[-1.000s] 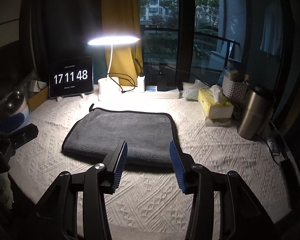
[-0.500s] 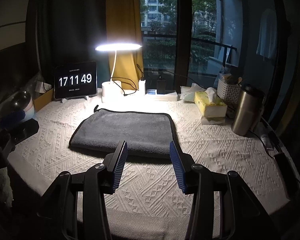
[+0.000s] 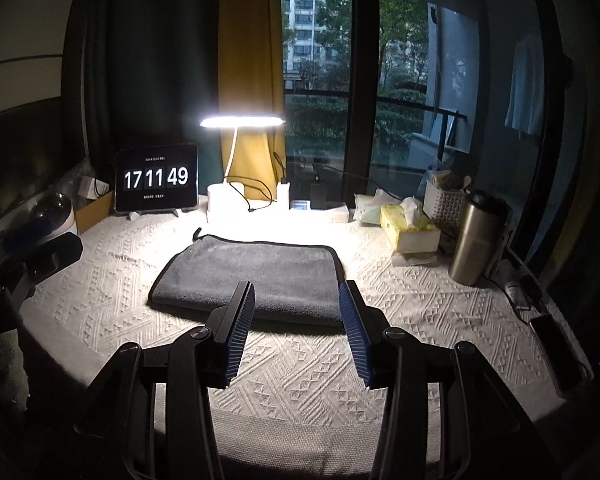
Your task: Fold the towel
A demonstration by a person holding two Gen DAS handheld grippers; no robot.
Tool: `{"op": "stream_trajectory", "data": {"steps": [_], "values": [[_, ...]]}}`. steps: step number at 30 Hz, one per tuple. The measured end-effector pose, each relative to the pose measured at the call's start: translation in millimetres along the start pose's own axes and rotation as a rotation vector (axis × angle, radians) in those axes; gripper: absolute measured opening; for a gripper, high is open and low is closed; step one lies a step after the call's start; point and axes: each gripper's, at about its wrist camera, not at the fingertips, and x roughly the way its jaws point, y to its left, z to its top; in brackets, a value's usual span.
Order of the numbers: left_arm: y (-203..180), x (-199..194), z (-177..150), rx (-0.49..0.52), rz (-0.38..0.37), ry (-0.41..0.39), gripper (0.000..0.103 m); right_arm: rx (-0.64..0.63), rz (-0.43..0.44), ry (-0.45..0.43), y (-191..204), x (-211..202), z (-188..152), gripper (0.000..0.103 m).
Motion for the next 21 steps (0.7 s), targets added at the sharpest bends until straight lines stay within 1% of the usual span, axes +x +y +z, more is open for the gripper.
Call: {"op": "stream_trajectory", "data": {"steps": [8, 21], "values": [[-2, -17, 8, 0.017, -0.001, -0.060, 0.096, -0.006, -0.010, -0.054, 2, -19, 7, 0.047], [-4, -28, 16, 0.021, 0.002, -0.089, 0.096, -0.005, -0.031, -0.103, -2, -38, 13, 0.047]]}}
